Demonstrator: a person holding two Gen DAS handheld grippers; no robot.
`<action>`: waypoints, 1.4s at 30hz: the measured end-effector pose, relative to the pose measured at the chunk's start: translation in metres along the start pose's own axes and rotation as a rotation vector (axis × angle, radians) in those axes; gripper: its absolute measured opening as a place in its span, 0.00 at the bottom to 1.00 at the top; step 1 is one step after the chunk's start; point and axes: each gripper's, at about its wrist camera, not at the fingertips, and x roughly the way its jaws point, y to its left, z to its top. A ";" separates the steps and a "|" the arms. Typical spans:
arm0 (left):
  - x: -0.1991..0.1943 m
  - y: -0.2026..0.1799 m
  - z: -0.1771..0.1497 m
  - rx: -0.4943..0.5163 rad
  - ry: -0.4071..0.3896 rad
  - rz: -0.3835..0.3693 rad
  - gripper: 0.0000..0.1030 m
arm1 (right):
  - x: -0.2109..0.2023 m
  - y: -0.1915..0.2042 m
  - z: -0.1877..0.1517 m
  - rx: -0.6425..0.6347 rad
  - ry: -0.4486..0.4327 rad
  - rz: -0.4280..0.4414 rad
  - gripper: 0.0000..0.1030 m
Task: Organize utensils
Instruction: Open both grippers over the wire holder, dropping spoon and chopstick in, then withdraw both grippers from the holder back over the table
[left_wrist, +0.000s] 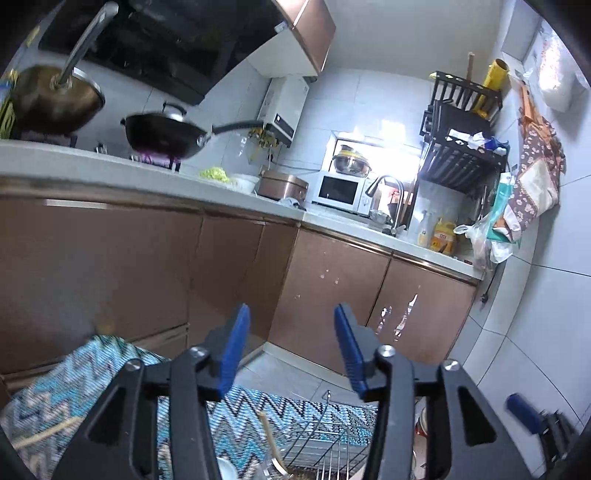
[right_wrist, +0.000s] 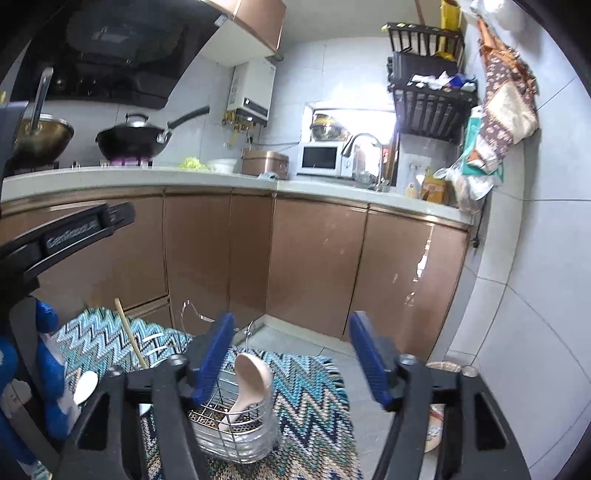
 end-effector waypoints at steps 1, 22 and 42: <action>-0.006 0.001 0.006 0.005 -0.005 0.004 0.51 | -0.010 -0.004 0.005 0.013 -0.012 -0.003 0.75; -0.174 0.056 0.095 0.162 -0.003 0.144 0.71 | -0.174 -0.039 0.057 0.188 -0.210 0.210 1.00; -0.160 0.115 0.074 0.093 0.186 0.157 0.71 | -0.149 -0.019 0.043 0.211 -0.065 0.336 1.00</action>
